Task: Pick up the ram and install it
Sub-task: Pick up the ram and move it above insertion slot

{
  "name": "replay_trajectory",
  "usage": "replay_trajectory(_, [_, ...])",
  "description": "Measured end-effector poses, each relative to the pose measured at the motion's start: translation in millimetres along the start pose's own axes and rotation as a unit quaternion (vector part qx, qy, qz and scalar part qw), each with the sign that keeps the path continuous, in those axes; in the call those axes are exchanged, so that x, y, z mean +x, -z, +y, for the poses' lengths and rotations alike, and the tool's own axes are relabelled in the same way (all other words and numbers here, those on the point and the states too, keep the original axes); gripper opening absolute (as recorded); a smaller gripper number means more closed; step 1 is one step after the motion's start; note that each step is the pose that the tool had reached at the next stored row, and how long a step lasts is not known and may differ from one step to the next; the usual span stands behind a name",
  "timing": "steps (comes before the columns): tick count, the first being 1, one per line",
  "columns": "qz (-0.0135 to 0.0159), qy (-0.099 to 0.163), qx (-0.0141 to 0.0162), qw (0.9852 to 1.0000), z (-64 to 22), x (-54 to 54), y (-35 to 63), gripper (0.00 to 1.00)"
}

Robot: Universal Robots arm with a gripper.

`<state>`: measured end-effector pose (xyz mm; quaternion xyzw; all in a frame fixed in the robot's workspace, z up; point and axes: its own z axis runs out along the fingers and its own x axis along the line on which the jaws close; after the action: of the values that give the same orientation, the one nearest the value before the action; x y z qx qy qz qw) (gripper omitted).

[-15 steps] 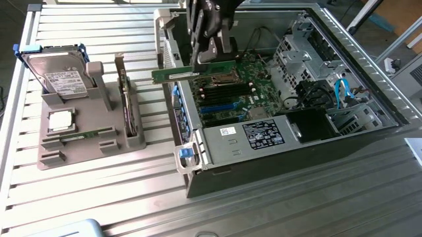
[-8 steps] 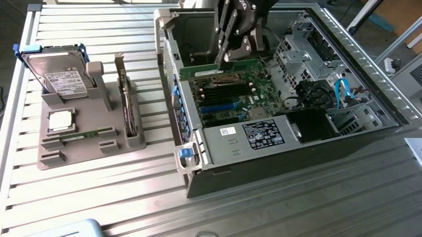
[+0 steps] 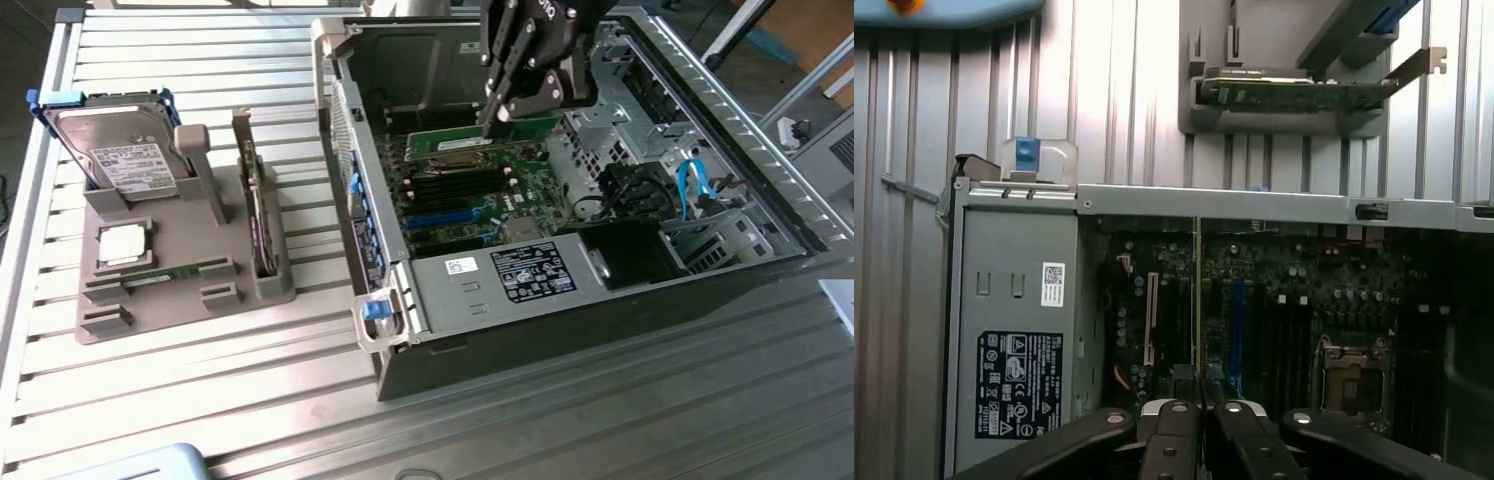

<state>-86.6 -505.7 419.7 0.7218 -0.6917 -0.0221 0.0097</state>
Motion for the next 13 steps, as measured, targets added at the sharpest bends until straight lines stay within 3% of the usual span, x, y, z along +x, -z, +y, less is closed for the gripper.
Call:
replay_trajectory(4, [0.0001,-0.001,0.0000,1.0000,-15.0,0.6,0.6,0.12])
replay_trajectory(10, [0.0004,-0.003,0.0000,1.0000,-51.8,2.2,2.1,0.12])
replay_trajectory(13, [0.0005,-0.004,0.0001,1.0000,-61.3,2.6,2.4,0.12])
